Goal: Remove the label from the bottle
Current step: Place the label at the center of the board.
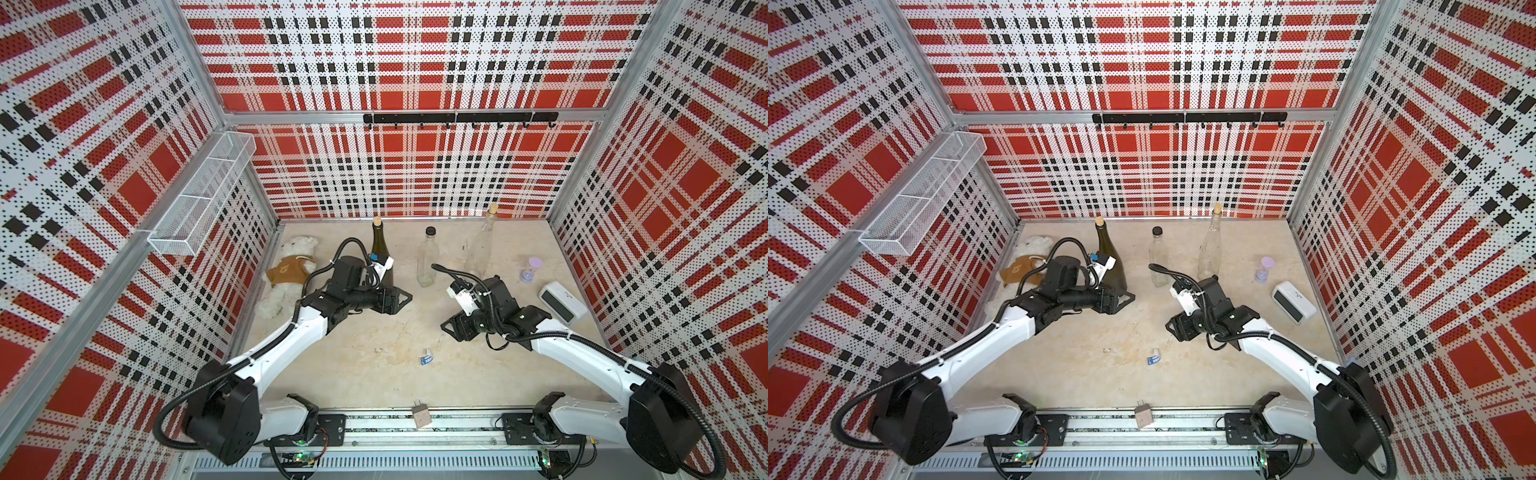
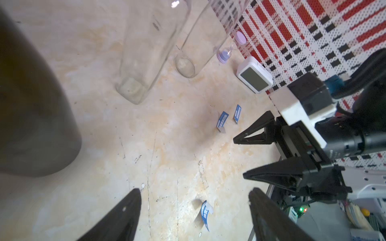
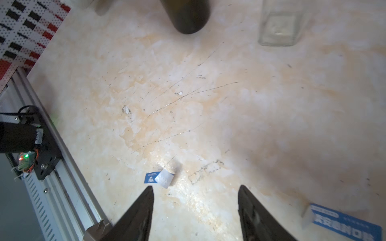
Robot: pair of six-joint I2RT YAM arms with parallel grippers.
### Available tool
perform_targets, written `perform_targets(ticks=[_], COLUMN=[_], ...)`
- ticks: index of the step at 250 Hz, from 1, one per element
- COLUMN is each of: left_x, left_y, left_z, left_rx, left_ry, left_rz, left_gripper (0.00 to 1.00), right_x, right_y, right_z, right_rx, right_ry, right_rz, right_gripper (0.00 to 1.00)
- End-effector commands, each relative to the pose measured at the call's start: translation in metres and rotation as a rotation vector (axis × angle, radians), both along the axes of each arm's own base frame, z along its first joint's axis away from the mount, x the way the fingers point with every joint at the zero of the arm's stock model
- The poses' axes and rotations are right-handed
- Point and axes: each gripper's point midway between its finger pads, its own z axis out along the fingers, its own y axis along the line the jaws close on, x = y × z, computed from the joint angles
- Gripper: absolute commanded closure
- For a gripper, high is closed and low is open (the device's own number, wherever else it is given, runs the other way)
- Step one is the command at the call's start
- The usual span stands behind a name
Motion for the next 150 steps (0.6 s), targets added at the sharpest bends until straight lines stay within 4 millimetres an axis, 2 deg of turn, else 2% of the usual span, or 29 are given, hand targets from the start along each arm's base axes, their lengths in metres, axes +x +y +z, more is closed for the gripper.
perform_targets(ticks=[1, 43, 76, 113, 116, 132, 150], left_x=[0.004, 0.003, 0.003, 0.007, 0.01, 0.012, 0.013], left_y=[0.021, 0.051, 0.074, 0.109, 0.118, 0.137, 0.153], left_z=[0.024, 0.041, 0.045, 0.039, 0.038, 0.031, 0.025], left_rx=[0.006, 0.04, 0.044, 0.054, 0.056, 0.048, 0.016], left_ry=[-0.103, -0.194, -0.221, -0.216, -0.214, -0.194, -0.171], left_rz=[0.101, 0.21, 0.302, 0.461, 0.495, 0.564, 0.621], left_gripper=[0.08, 0.0, 0.01, 0.0, 0.01, 0.0, 0.01], right_x=[0.02, 0.035, 0.04, 0.039, 0.038, 0.034, 0.022], right_y=[-0.014, -0.05, -0.061, -0.062, -0.062, -0.057, -0.045], right_z=[0.025, 0.03, 0.031, 0.025, 0.025, 0.023, 0.016], right_rx=[0.105, 0.119, 0.135, 0.123, 0.123, 0.126, 0.012], right_ry=[-0.069, -0.085, -0.086, -0.07, -0.068, -0.06, -0.087], right_rz=[-0.108, -0.242, -0.285, -0.294, -0.292, -0.261, -0.206], right_gripper=[0.32, 0.3, 0.29, 0.27, 0.27, 0.27, 0.27])
